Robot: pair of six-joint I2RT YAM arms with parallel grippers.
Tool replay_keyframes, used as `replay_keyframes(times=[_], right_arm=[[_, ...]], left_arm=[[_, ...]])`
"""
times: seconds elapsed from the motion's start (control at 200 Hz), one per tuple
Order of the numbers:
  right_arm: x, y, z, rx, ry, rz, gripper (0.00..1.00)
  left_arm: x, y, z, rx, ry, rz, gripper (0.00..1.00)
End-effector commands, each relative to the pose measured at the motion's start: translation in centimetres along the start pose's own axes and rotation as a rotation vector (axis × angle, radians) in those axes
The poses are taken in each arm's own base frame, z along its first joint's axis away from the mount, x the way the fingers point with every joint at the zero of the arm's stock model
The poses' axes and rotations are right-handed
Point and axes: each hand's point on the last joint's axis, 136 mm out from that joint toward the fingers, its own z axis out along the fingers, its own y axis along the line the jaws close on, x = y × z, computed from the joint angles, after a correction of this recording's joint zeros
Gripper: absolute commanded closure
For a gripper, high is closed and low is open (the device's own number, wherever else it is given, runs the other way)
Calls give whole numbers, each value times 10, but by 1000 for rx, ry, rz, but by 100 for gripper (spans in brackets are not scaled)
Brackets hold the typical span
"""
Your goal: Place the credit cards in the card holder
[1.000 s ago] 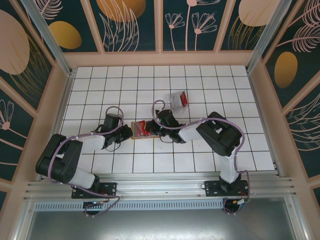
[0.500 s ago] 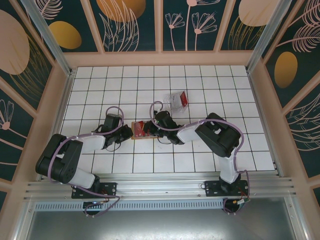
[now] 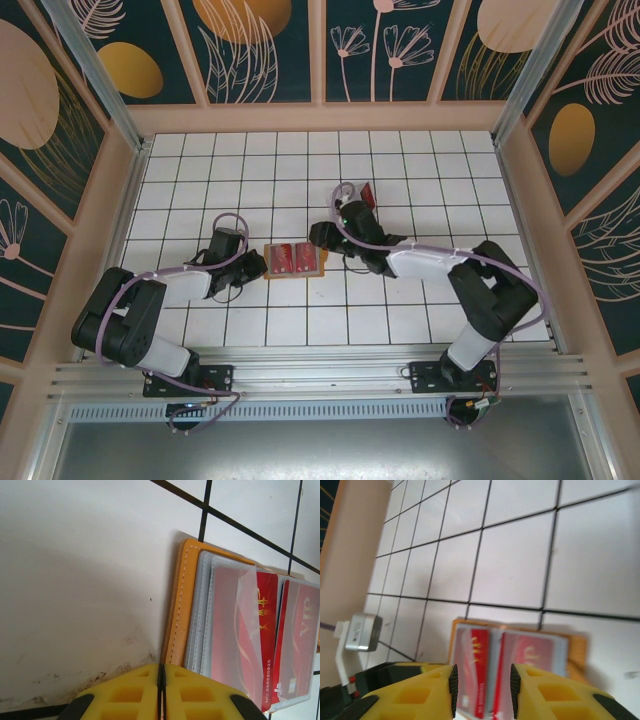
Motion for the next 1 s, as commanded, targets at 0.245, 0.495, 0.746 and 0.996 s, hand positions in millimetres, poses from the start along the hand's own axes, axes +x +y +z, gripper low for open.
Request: replay_keyframes(times=[0.245, 0.495, 0.746, 0.996], right_arm=[[41, -61, 7, 173, 309, -317, 65], [38, -66, 24, 198, 352, -403, 64], [48, -61, 32, 158, 404, -422, 64], [57, -56, 37, 142, 436, -440, 61]], left_arm=[[12, 5, 7, -36, 69, 10, 87], [12, 6, 7, -47, 69, 16, 87], [11, 6, 8, -47, 70, 18, 87], [10, 5, 10, -43, 72, 19, 87]])
